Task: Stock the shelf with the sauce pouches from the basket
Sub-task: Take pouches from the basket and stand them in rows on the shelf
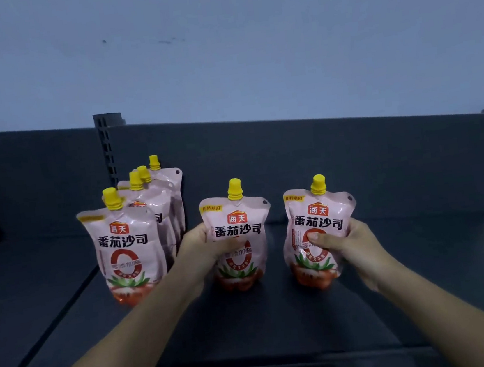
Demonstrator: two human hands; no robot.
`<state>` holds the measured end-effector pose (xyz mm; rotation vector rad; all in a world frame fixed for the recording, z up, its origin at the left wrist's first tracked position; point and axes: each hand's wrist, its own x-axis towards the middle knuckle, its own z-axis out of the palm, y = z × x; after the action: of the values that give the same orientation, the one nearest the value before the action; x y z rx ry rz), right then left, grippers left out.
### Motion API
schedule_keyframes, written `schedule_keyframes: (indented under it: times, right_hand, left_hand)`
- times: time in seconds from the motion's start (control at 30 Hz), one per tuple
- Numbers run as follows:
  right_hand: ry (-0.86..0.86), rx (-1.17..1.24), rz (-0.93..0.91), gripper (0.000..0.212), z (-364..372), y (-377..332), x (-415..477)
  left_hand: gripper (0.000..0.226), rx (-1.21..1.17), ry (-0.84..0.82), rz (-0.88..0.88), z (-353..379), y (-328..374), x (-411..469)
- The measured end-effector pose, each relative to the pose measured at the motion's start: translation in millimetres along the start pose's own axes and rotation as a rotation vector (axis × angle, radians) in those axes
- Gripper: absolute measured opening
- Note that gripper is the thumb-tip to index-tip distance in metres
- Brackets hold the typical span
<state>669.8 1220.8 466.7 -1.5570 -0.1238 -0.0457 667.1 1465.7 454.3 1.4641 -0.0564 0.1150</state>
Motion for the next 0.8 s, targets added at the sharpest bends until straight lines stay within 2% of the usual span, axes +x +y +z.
schedule_keyframes:
  times: [0.13, 0.3, 0.47, 0.57, 0.63, 0.8]
  right_hand:
    - [-0.008, 0.056, -0.009, 0.018, -4, 11, 14]
    - [-0.106, 0.037, -0.030, 0.026, -8, 14, 20]
    - [-0.200, -0.031, -0.018, 0.025, -17, 20, 23]
    - [-0.299, -0.219, -0.013, 0.037, -27, 23, 25]
    - [-0.325, -0.315, -0.023, 0.045, -35, 23, 26]
    - [-0.255, -0.421, -0.066, 0.052, -44, 22, 40]
  left_hand:
    - [0.030, 0.022, -0.034, 0.019, -2, -4, 14]
    - [0.036, 0.052, -0.094, 0.009, -6, -7, 12]
    - [0.055, 0.373, -0.159, -0.018, -19, -10, 4]
    - [0.060, 0.540, -0.117, 0.038, -20, -14, -3]
    - [0.064, 0.550, -0.082, 0.075, -17, -16, -3]
    - [0.065, 0.596, 0.022, 0.131, -8, -21, 9]
